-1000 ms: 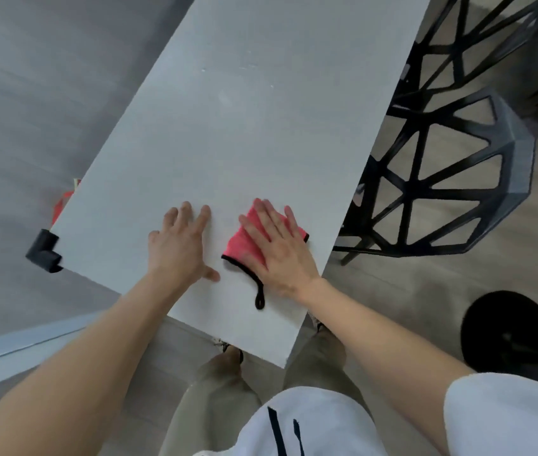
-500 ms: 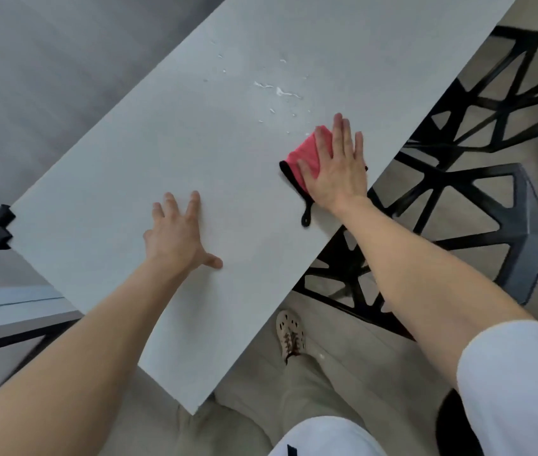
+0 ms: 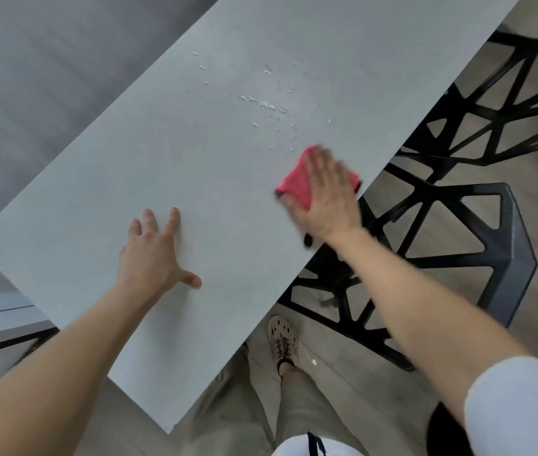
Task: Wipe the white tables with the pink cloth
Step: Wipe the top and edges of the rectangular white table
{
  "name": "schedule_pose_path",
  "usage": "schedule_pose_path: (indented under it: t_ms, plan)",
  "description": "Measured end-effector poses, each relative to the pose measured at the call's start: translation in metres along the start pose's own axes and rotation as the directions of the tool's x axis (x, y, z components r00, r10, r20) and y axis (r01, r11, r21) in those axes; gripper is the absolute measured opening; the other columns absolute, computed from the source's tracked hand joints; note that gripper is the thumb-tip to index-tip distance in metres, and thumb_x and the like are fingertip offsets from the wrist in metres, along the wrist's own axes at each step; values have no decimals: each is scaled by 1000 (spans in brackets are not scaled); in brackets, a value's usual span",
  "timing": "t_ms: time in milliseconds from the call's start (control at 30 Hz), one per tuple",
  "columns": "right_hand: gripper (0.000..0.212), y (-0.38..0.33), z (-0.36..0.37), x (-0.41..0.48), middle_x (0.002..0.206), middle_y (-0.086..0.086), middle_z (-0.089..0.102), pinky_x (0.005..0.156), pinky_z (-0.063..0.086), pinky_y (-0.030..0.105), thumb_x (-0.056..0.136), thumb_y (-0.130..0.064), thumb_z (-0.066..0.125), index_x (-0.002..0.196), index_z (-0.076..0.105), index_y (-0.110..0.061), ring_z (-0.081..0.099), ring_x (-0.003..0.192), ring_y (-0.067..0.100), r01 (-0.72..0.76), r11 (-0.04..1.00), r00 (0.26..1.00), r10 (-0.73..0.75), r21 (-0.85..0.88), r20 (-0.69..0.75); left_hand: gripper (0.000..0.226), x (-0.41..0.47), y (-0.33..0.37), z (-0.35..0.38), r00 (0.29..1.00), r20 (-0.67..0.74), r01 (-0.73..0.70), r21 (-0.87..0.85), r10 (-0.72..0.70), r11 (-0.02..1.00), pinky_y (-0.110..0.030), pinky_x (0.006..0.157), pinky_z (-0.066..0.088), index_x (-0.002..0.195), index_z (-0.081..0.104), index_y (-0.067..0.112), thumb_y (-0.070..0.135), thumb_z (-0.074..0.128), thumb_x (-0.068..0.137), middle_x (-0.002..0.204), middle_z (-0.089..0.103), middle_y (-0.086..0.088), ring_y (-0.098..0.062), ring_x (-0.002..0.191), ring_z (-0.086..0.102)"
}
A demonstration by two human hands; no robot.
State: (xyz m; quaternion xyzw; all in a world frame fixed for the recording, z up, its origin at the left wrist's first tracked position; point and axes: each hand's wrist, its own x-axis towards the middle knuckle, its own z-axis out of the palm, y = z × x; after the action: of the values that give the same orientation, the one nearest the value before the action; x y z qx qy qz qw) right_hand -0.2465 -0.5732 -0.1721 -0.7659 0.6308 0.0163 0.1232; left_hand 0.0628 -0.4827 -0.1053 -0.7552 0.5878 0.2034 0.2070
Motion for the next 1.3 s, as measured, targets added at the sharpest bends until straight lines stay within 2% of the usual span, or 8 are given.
schedule_pose_path:
  t_ms: [200,467,567,700,833,1067,1200,1300]
  plan:
    - [93,-42,9,22,181,18,1,135,7,54,109,-70,20,173,3,-5,-1,169,32,-268,955,948,285,125,-144,169,0,-1,0,1000,-2,-17,40,17,999,-61,116,45,171,-6,38,80,96,43,179,4,-17,-44,163,12]
    - [85,-88,35,-17,183,3,5,135,12,53,109,-67,43,175,15,-19,0,169,22,480,873,875,-483,82,18,168,-4,-2,-4,999,-1,-34,36,34,999,-57,113,48,171,-10,35,83,93,47,178,2,-19,-44,163,11]
    - [89,-30,8,59,183,7,1,136,5,53,108,-71,30,175,8,-17,-2,169,25,52,998,998,-50,38,-43,165,-6,-2,-6,999,30,-37,35,36,999,-55,114,47,171,-12,34,82,92,52,178,-1,-20,-45,163,9]
    - [89,-51,-2,93,182,15,5,135,10,54,108,-68,19,173,7,-8,4,169,30,-323,941,929,335,98,-156,134,-1,-7,-29,996,49,-82,69,79,994,-49,105,51,169,18,33,77,90,64,164,36,-17,-40,147,39]
    - [83,-174,36,21,182,10,10,136,10,51,112,-59,39,173,16,-7,4,169,26,161,980,980,-145,117,-137,75,34,-47,-61,989,-73,-126,14,127,992,-43,94,53,141,63,27,61,87,79,126,65,-1,-30,119,61]
    - [74,-145,37,55,181,1,18,136,11,49,111,-59,47,172,27,-24,11,169,23,710,702,703,-711,49,-3,165,94,-92,-63,997,43,68,15,-69,998,-75,125,18,170,-1,35,75,99,45,176,-10,-25,-48,165,-5]
    - [81,-81,2,151,182,5,13,136,9,54,109,-65,32,174,21,-16,9,169,27,192,981,978,-189,29,-88,178,105,-98,-64,995,91,41,-44,-36,998,-73,124,27,168,-18,37,78,99,40,177,-14,-25,-48,165,-8]
    - [82,-107,3,165,181,12,15,135,13,54,110,-62,24,173,19,-9,13,168,31,-203,976,953,216,85,-210,178,105,-100,-64,998,60,23,-29,-21,999,-69,123,33,169,-17,35,80,97,41,177,-11,-26,-48,165,-5]
